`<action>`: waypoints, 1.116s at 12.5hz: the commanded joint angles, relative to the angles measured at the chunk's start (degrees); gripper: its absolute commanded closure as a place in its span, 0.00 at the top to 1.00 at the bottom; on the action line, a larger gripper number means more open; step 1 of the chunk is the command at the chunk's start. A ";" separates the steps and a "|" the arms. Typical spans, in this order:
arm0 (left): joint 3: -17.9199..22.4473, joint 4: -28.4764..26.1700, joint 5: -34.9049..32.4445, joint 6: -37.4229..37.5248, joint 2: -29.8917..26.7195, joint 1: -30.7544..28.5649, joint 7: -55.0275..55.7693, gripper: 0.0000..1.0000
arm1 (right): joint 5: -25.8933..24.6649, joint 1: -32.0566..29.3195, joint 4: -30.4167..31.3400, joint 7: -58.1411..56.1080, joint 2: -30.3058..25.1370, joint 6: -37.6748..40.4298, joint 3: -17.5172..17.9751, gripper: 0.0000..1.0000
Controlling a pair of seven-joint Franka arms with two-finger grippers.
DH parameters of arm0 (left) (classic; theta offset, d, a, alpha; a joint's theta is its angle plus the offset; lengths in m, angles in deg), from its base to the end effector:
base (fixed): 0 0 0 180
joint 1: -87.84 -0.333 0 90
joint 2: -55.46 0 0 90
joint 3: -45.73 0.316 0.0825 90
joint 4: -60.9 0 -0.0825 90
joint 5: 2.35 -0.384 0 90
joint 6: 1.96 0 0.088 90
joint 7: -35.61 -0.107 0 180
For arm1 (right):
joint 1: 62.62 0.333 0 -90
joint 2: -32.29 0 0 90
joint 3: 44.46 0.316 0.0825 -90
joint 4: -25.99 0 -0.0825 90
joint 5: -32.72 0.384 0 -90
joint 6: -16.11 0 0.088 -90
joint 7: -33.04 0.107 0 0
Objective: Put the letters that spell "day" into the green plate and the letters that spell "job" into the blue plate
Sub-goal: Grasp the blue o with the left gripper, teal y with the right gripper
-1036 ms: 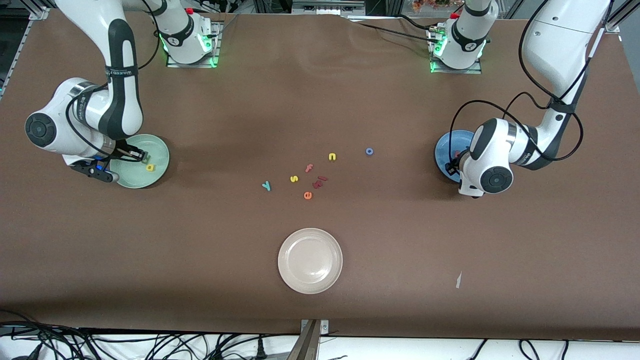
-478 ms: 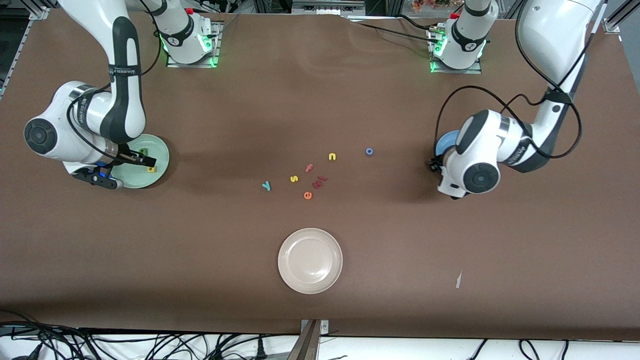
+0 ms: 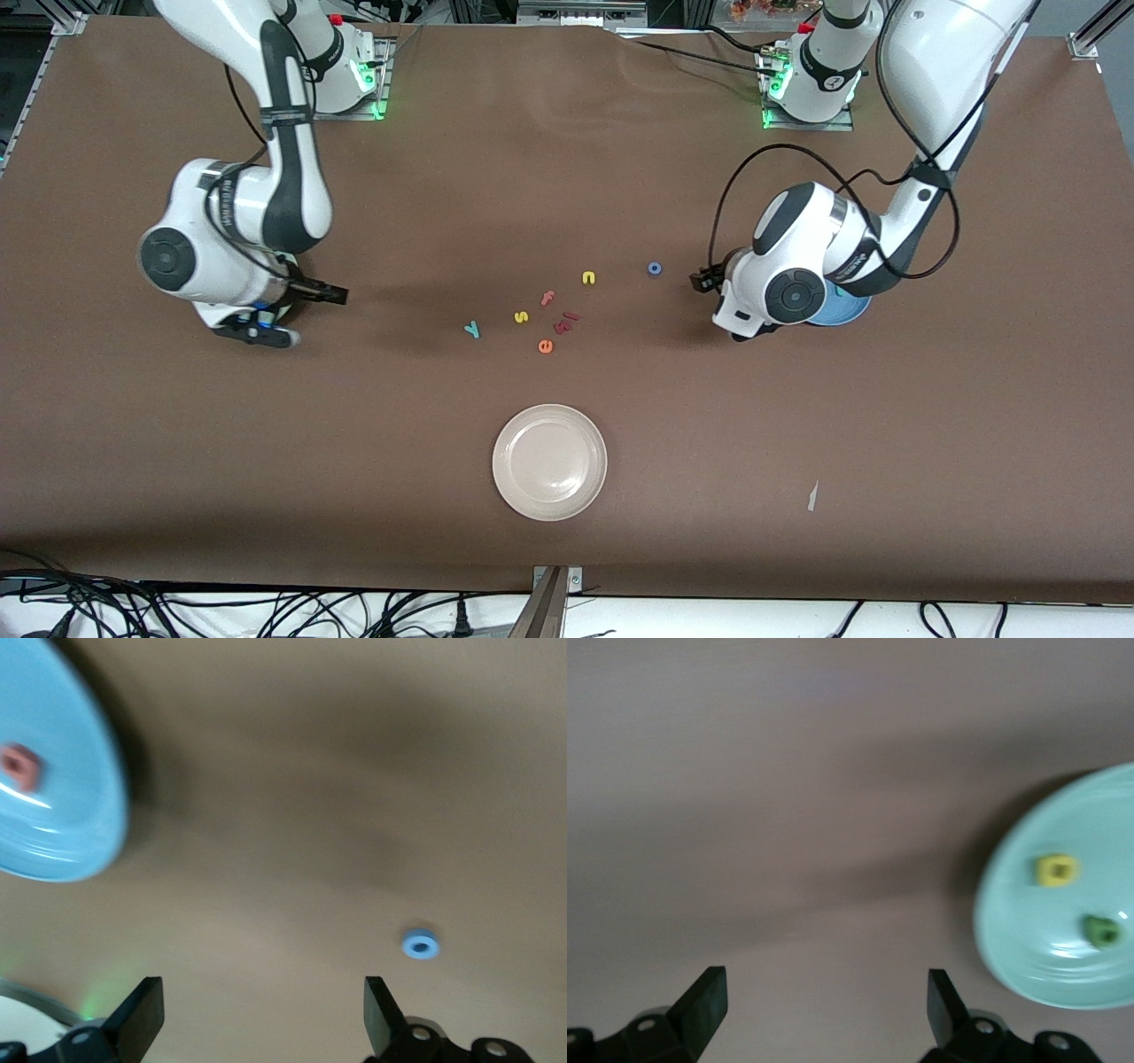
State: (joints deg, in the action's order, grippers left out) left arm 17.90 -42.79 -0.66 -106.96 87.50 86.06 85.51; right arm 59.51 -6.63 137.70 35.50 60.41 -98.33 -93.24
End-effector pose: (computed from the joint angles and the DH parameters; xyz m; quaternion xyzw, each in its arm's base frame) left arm 0.5373 -0.2496 0.2381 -0.9394 -0.2071 0.2712 0.0320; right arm 0.5719 0.1199 0.2835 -0.9901 0.0770 0.1174 0.0046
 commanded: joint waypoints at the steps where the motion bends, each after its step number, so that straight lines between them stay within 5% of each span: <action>1: -0.20 -3.26 5.33 -8.78 2.32 -0.07 -0.07 0.99 | 1.25 -0.09 -6.31 1.14 2.20 0.45 3.94 1.00; 5: -0.20 -8.02 7.01 -17.94 2.59 3.79 2.65 0.98 | 4.24 -0.09 -11.77 1.14 6.85 -4.36 10.35 1.00; 9: -0.12 -8.29 7.01 -18.92 2.76 7.13 4.24 0.91 | 4.76 -0.09 -14.41 1.49 11.42 -12.37 16.86 1.00; 14: -0.12 -8.38 6.48 -23.84 5.66 7.67 4.33 0.83 | 3.27 0.79 -14.33 -0.97 14.24 -16.76 18.98 0.99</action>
State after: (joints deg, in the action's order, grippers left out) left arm 17.67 -50.76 4.87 -128.44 92.11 93.38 89.65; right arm 62.98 -6.07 124.83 35.50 72.80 -112.97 -75.21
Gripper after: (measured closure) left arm 0.132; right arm 0.004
